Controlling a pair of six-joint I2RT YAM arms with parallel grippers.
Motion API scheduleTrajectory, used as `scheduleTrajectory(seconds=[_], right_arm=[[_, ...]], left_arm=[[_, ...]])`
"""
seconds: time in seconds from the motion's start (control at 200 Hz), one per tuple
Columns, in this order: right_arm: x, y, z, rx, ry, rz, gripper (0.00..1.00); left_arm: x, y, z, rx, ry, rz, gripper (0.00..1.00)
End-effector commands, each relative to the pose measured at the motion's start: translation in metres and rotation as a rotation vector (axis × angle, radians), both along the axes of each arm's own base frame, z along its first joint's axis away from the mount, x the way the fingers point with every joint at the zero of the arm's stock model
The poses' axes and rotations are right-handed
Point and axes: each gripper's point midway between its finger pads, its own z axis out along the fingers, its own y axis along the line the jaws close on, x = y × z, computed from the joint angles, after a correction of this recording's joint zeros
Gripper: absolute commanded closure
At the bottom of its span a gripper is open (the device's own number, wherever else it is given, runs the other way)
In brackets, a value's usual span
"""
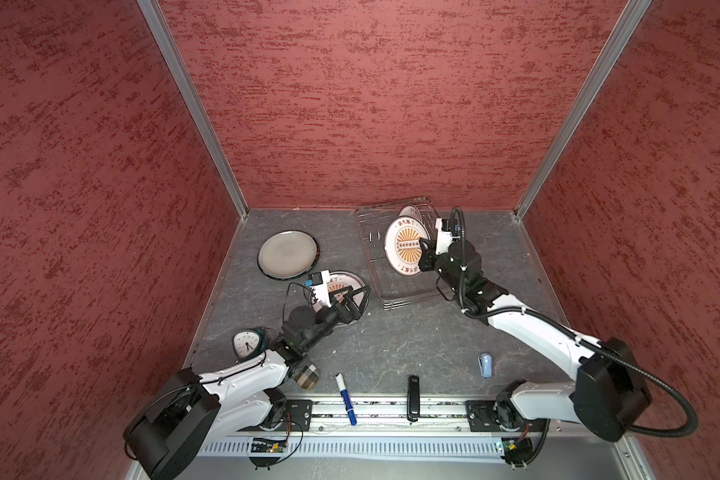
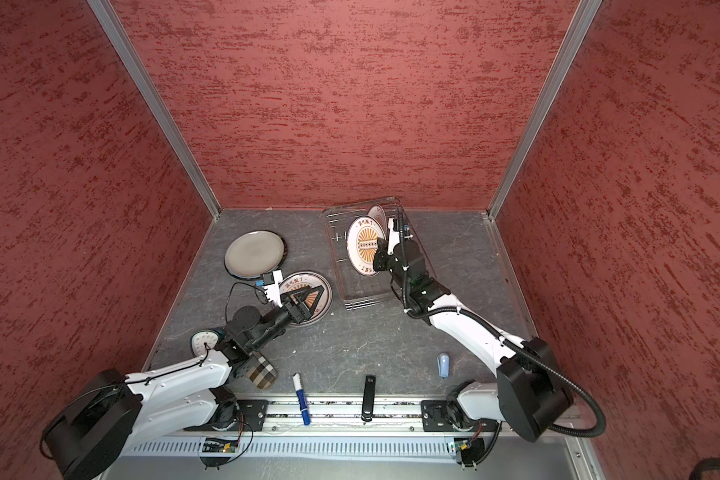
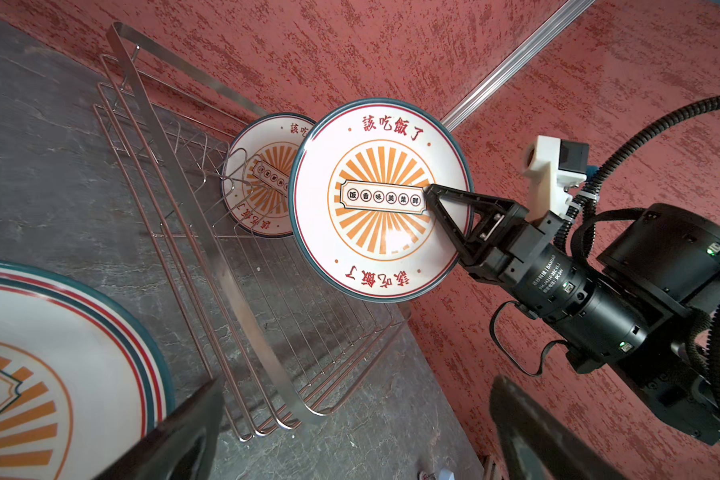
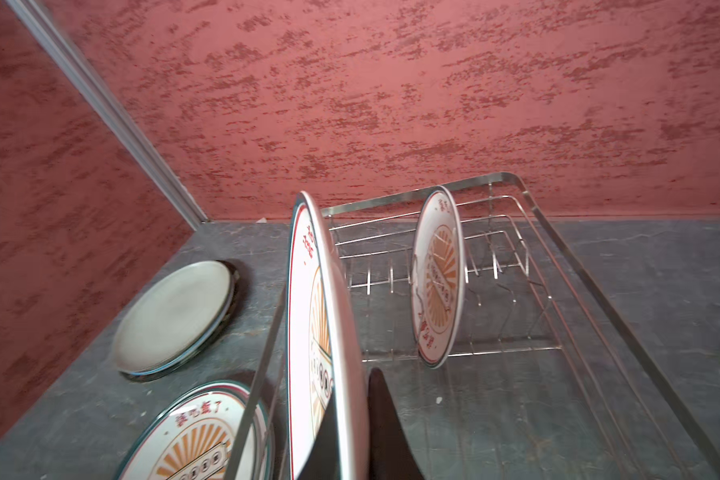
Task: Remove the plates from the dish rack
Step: 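Close the right gripper on the sunburst plate's rim and lift it out, then bring the sunburst plate toward the left gripper while the left gripper grasps its rim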
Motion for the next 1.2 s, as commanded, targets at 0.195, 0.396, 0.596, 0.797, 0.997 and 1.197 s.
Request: scheduleTrajectory(seconds=[0.195,0.396,0.596,0.797,0.997,1.197], right_arm=[[-0.054,0.023,0.056,0.242,-0.147,0.295,1.0],[-0.086,0.031,0.06,0.311,-0.168,0.437,1.0],[-0.107,0.031,0.049,0.358,-0.164,0.511,1.0],[-0.125,0.035,0.042,0.39,-0.159,0.592,1.0],[-0.131,0.039,0.041,0.405,-0.143,0.641,1.0],[-0.131,0.041,0.035,0.394,-0.142,0.653,1.0]], left_arm=[[-0.007,-0.004,0.007,-0.029,-0.036,-0.035,0.0],[-0.011,-0.007,0.01,-0.033,-0.056,-0.042,0.01],[-0.017,-0.008,0.014,-0.038,-0.083,-0.051,0.01],[-0.024,-0.013,0.019,-0.03,-0.116,-0.067,0.24],[-0.03,-0.017,0.021,-0.033,-0.118,-0.099,0.58],[-0.037,-0.018,0.027,-0.045,-0.131,-0.131,0.64]])
